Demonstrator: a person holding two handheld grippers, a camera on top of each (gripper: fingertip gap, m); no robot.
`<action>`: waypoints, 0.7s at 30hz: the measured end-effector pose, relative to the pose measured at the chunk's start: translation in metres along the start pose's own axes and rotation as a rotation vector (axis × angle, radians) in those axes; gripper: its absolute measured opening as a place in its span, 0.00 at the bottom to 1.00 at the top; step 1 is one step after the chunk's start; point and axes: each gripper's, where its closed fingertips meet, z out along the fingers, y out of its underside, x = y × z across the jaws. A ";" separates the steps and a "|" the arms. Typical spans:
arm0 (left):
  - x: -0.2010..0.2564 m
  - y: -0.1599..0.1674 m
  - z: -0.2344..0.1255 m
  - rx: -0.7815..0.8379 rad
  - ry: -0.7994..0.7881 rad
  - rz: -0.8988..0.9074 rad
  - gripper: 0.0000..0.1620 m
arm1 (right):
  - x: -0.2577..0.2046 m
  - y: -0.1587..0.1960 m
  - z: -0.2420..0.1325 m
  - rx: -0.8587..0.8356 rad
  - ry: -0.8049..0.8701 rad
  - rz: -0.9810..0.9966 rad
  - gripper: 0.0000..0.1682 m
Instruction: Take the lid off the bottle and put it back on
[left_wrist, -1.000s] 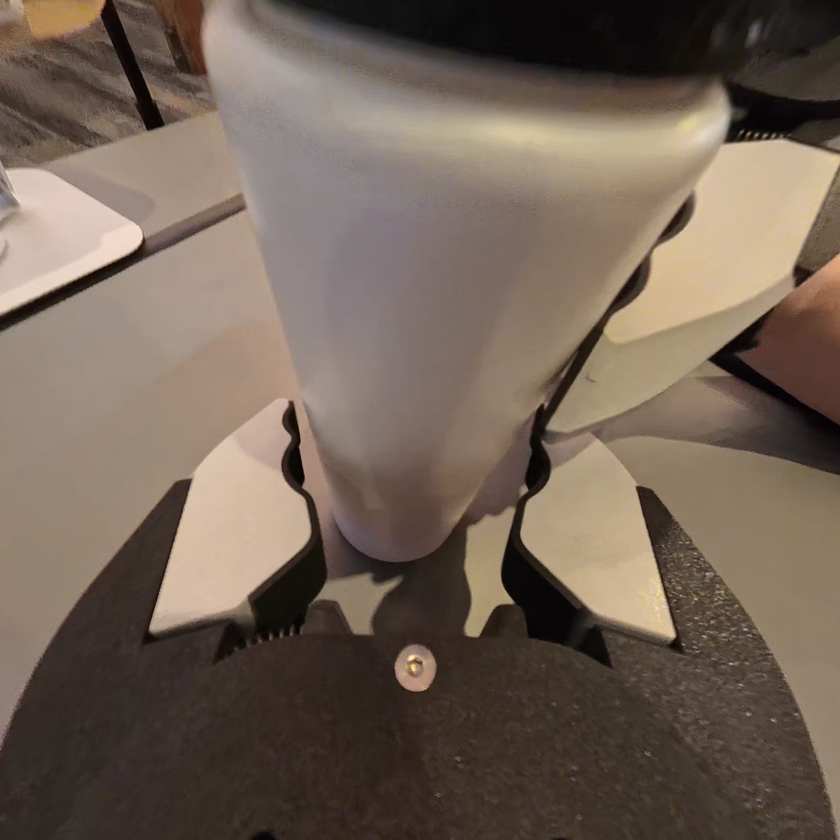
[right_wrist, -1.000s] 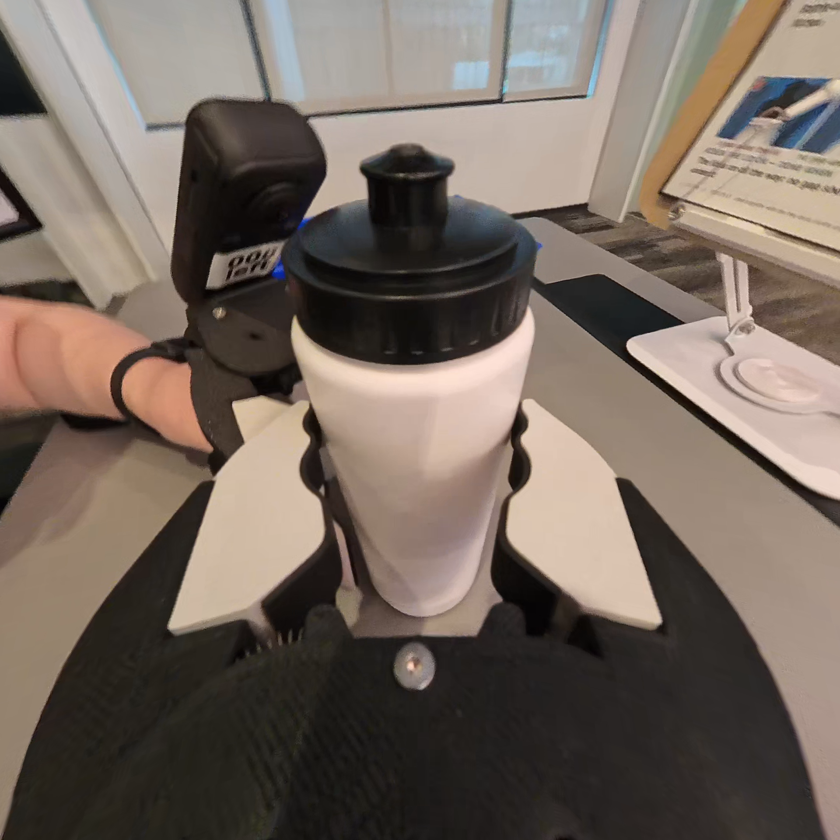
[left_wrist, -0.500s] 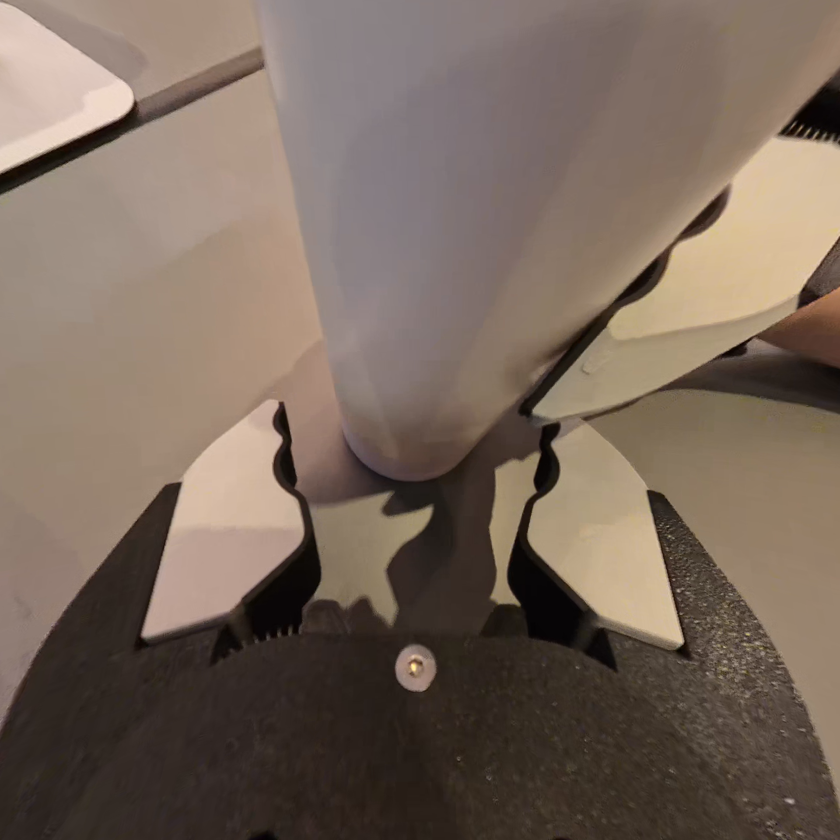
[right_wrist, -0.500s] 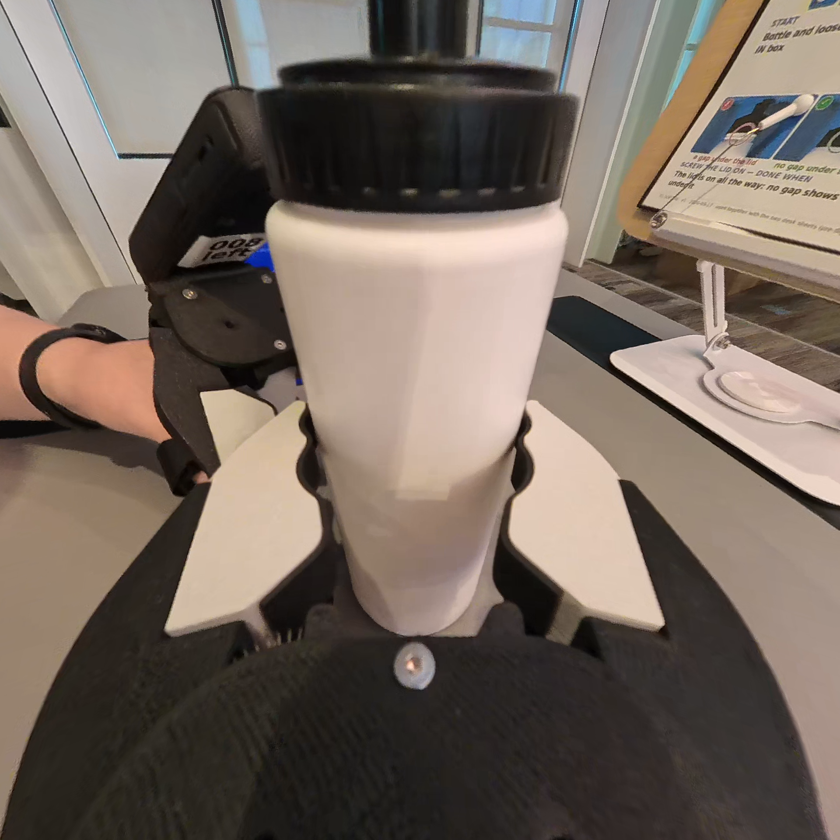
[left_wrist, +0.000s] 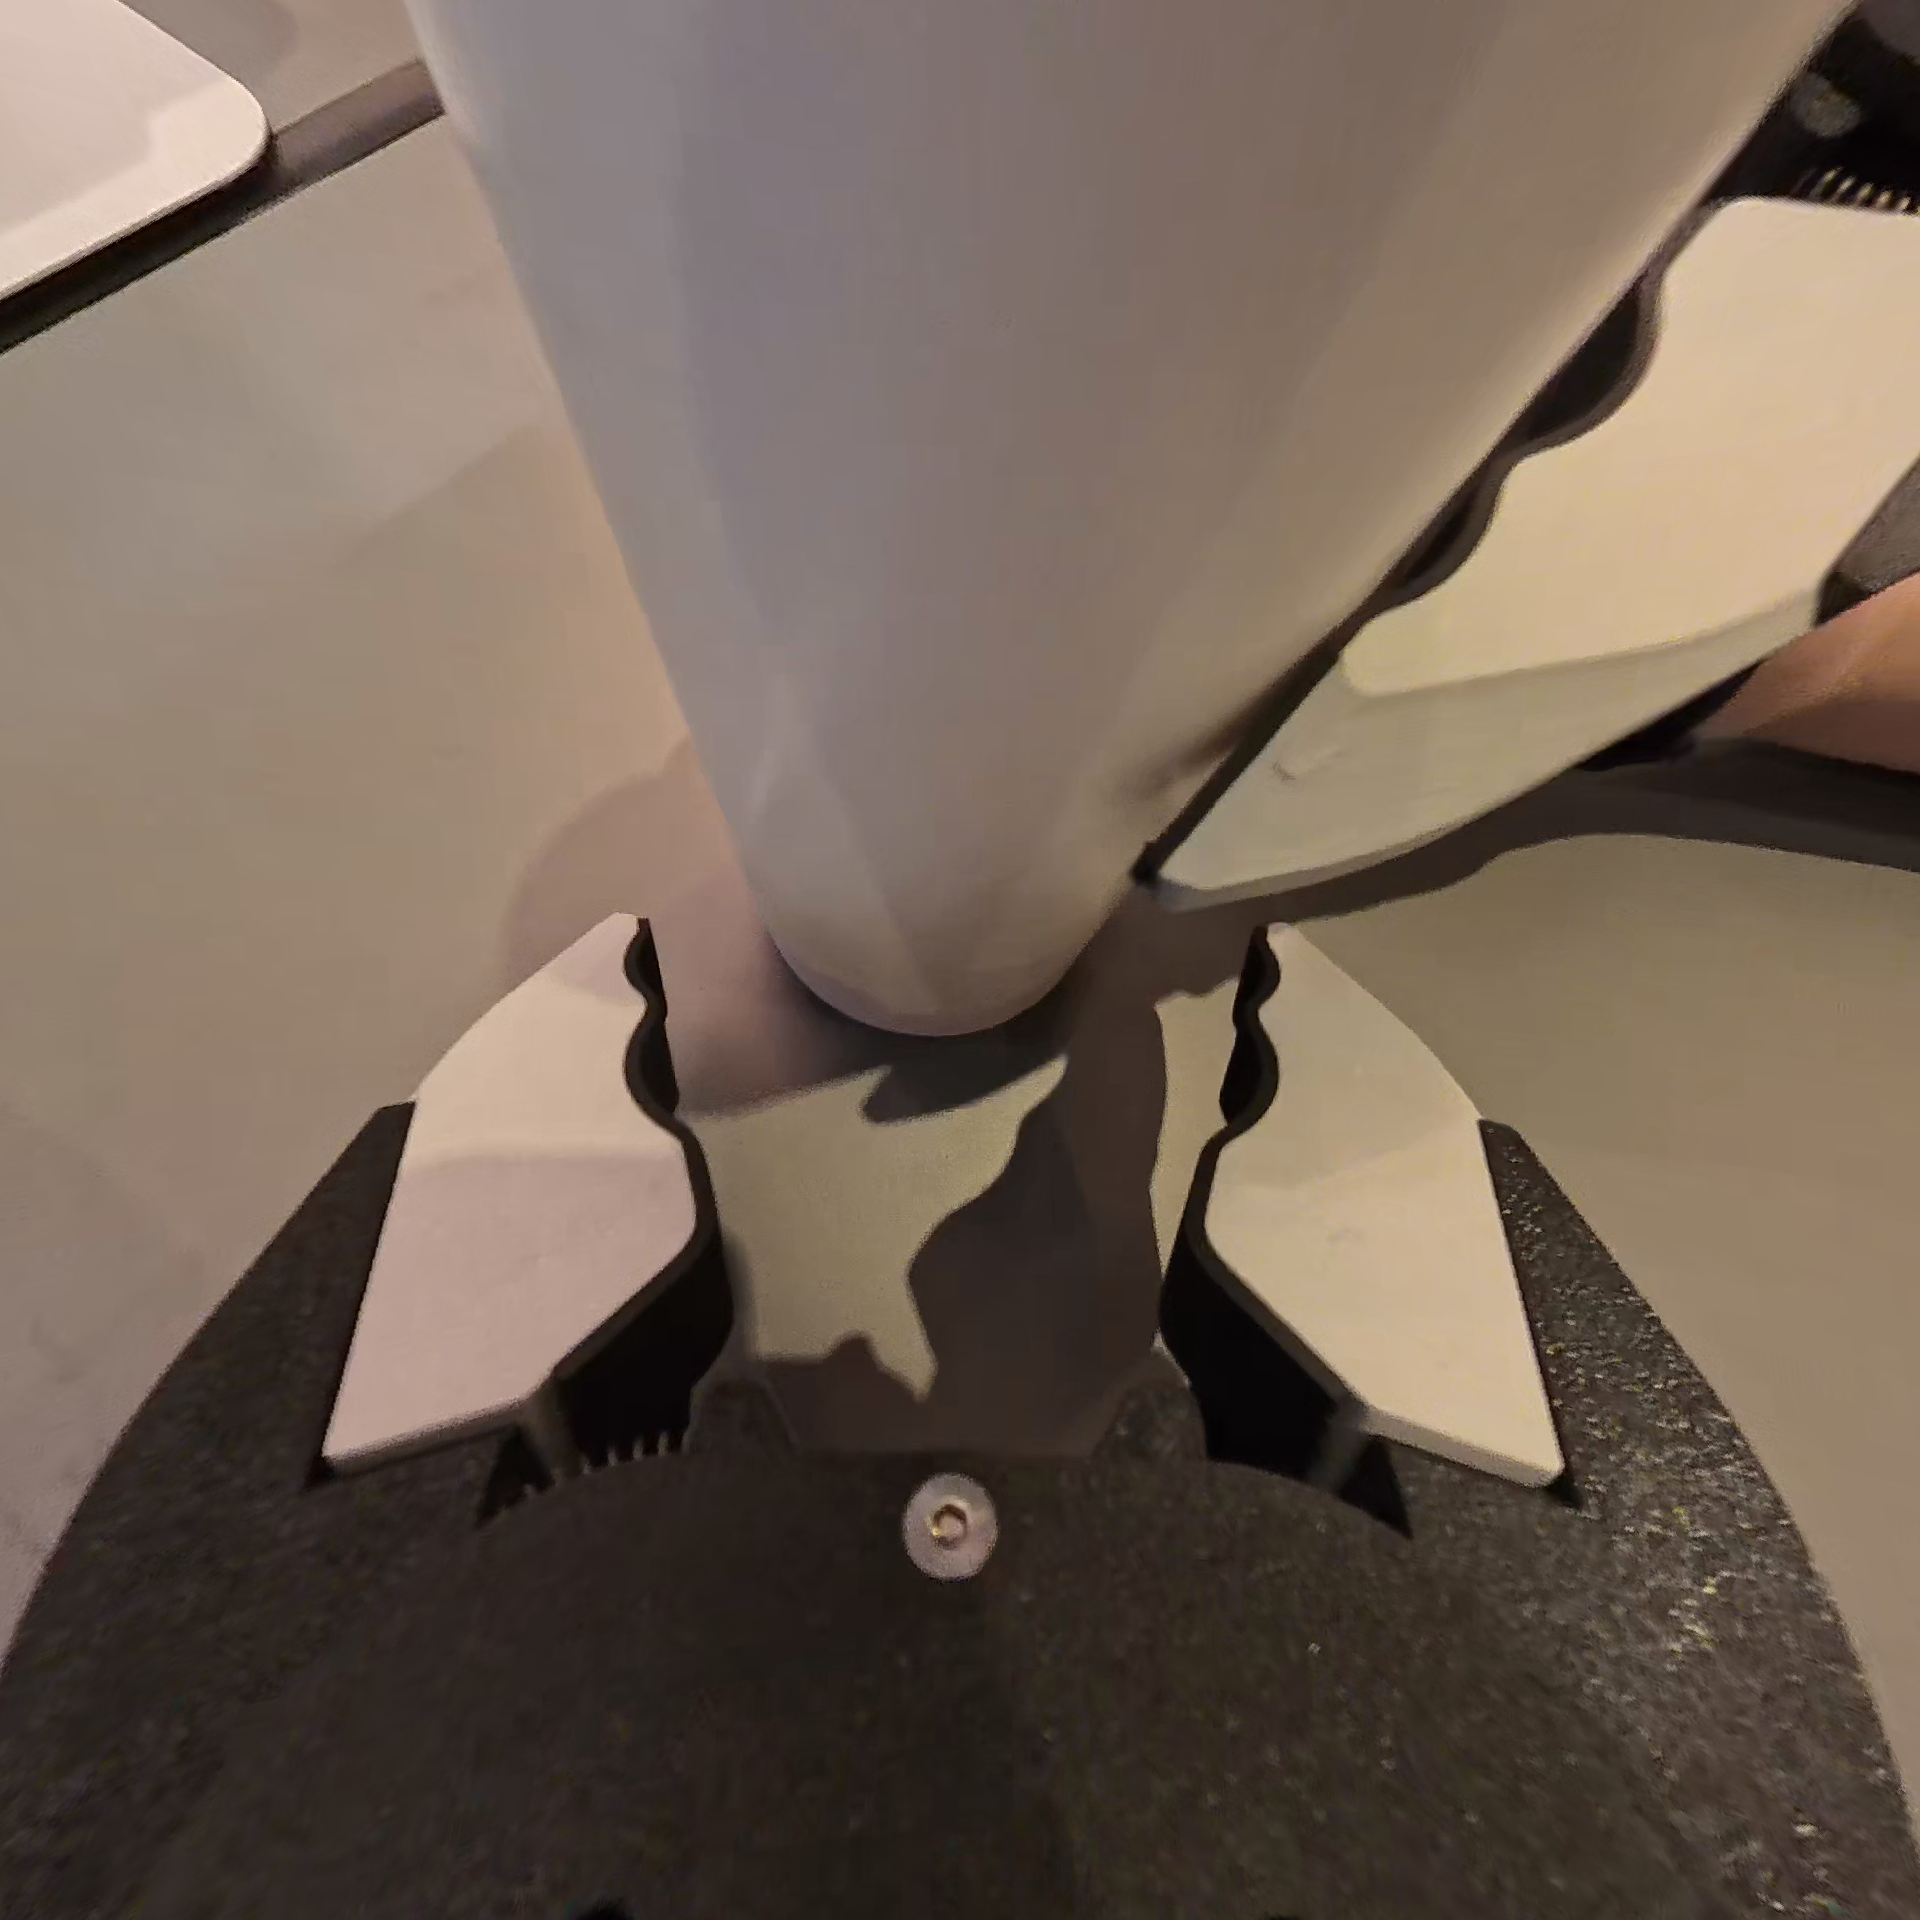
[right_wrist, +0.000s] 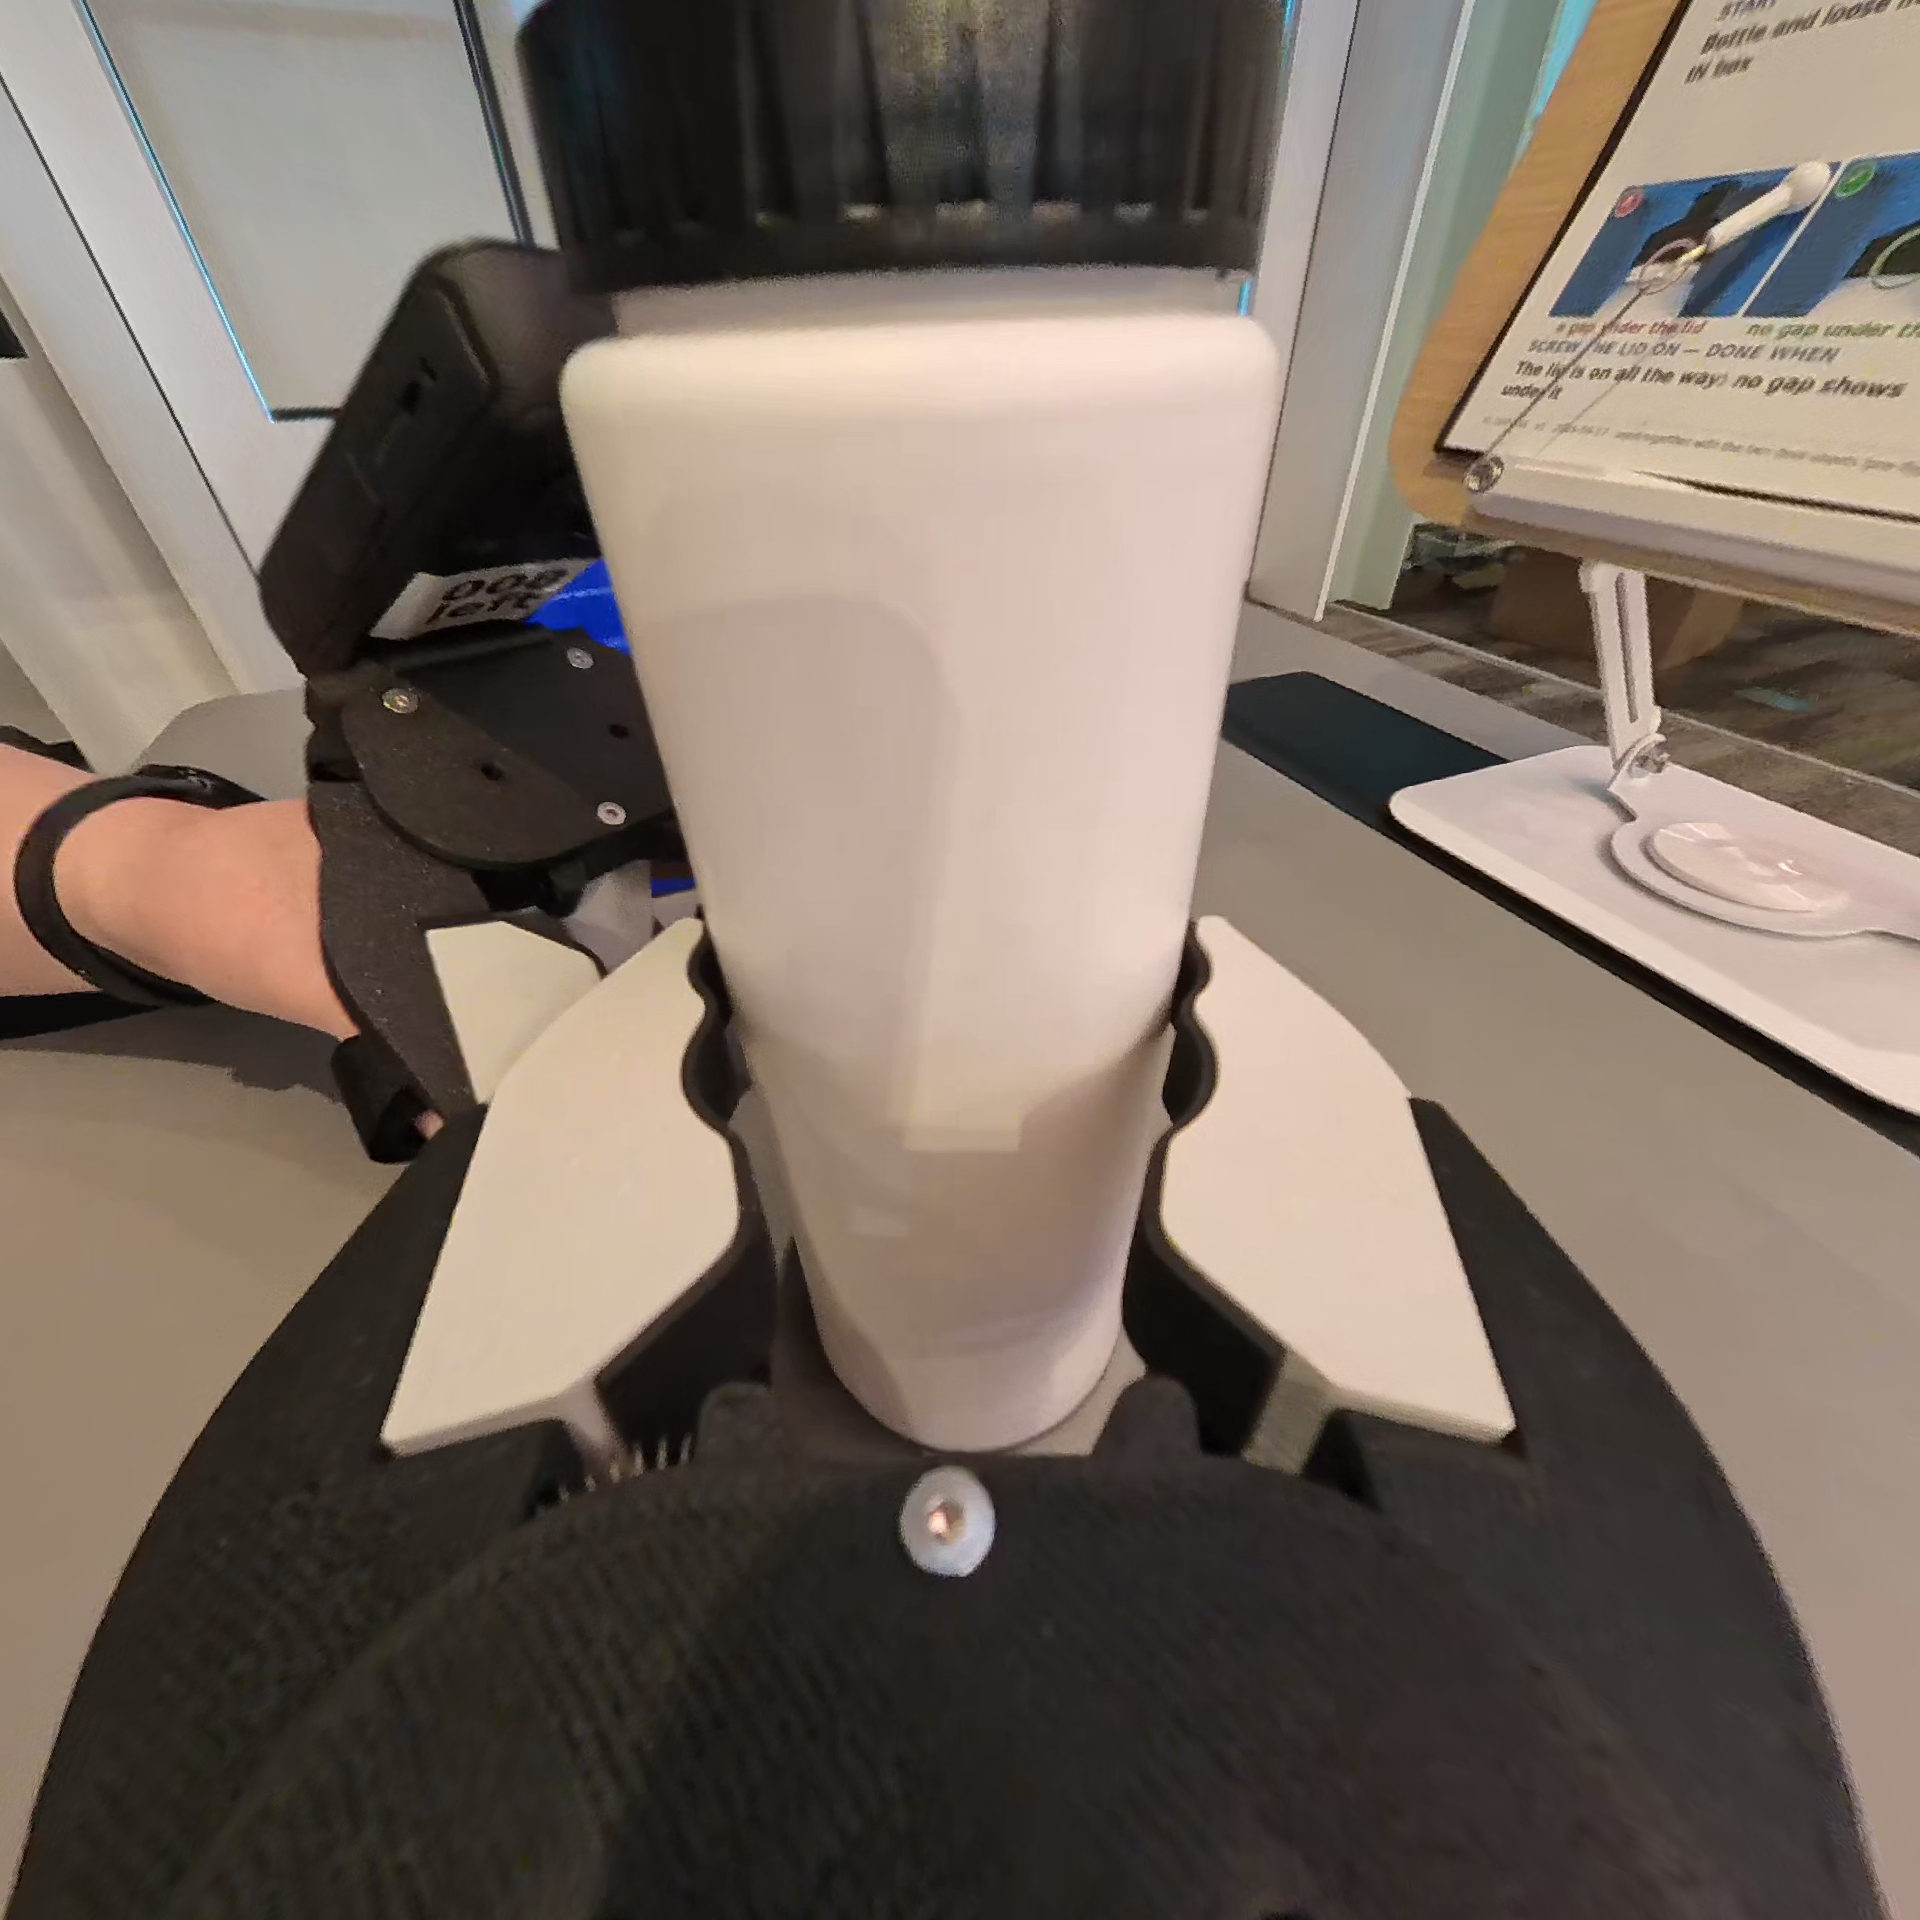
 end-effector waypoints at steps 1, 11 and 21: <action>0.000 -0.001 -0.001 0.004 0.001 -0.004 0.64 | -0.001 -0.004 0.000 0.009 0.005 -0.004 0.50; 0.005 -0.010 -0.003 0.066 0.039 -0.030 0.65 | 0.010 -0.100 -0.051 0.114 0.135 -0.052 0.49; 0.007 -0.006 0.002 0.053 0.049 -0.027 0.65 | 0.111 -0.122 -0.201 -0.178 0.468 0.193 0.49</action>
